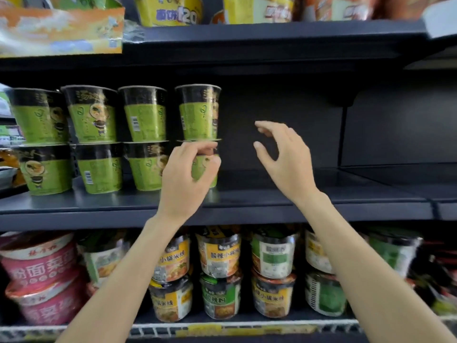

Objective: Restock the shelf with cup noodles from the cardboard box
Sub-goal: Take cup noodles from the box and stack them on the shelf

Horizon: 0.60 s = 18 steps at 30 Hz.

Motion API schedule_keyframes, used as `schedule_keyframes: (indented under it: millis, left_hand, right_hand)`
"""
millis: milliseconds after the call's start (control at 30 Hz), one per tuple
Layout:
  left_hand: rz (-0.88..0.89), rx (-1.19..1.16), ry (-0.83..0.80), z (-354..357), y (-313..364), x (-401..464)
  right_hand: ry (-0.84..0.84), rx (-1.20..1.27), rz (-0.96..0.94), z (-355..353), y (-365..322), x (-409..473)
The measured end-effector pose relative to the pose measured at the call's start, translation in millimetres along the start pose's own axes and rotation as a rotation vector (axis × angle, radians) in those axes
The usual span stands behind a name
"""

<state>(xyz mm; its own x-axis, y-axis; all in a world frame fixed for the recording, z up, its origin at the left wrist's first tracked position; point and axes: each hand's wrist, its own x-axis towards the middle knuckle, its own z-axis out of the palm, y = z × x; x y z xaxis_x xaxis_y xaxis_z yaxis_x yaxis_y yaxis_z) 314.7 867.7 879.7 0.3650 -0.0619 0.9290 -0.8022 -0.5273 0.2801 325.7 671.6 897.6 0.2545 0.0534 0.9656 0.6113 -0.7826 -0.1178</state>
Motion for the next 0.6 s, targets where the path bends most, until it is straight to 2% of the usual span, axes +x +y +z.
schedule_keyframes:
  millis: [133, 267, 400, 533, 600]
  left_hand:
    - [0.178, -0.123, -0.006, 47, 53, -45]
    - [0.217, -0.265, -0.175, 116, 119, -119]
    - [0.126, -0.340, -0.486, 187, 187, -218]
    - [-0.043, -0.376, -0.883, 251, 245, -322]
    - [-0.063, -0.394, -1.086, 282, 271, -366]
  right_hand:
    - [0.111, -0.141, -0.135, -78, 19, -74]
    - [0.029, -0.236, -0.042, -172, 47, -180]
    - [-0.203, -0.344, 0.237, -279, 64, -305]
    - [-0.405, -0.470, 0.522, -375, 67, -424]
    - [-0.478, -0.519, 0.672, -416, 68, -478]
